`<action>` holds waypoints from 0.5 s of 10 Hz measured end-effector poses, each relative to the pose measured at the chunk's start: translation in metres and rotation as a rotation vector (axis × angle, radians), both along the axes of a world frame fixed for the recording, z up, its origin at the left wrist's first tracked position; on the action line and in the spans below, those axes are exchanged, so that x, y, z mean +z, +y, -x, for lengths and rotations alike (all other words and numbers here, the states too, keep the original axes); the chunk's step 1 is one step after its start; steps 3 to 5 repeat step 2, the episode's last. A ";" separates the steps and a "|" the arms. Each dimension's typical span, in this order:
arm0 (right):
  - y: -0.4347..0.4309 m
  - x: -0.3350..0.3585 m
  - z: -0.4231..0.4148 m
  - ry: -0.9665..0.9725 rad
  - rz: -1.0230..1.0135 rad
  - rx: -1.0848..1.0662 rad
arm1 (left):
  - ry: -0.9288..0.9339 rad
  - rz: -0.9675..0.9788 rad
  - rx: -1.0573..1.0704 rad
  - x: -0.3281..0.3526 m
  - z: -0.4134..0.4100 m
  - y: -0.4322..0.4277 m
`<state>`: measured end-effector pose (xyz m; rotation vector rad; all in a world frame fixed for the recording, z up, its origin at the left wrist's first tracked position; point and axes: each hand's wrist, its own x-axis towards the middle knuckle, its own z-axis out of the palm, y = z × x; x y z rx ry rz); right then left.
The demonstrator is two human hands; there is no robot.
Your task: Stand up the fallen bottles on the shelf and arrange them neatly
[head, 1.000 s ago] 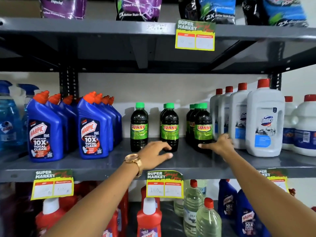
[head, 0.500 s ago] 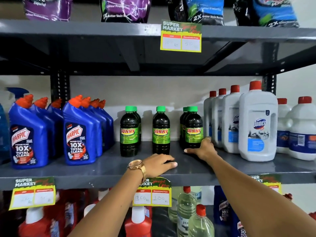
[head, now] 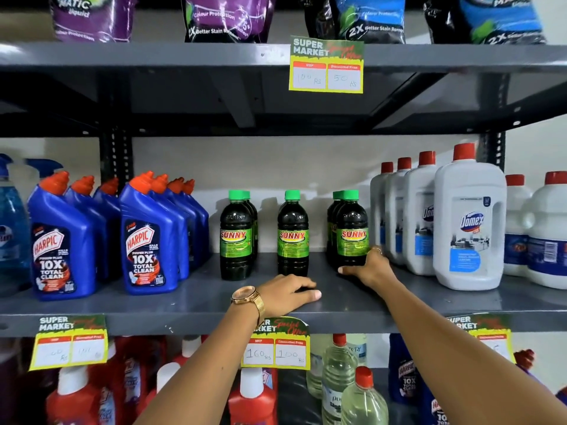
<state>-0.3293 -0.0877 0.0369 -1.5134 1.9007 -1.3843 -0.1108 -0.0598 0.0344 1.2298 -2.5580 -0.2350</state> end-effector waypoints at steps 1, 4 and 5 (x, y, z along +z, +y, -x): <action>0.007 -0.001 -0.004 -0.031 -0.024 0.007 | 0.003 0.000 0.005 0.001 0.000 0.005; 0.012 0.005 -0.008 -0.041 0.122 -0.056 | 0.051 0.025 0.020 0.002 0.000 0.007; 0.012 0.005 -0.008 -0.041 0.122 -0.056 | 0.051 0.025 0.020 0.002 0.000 0.007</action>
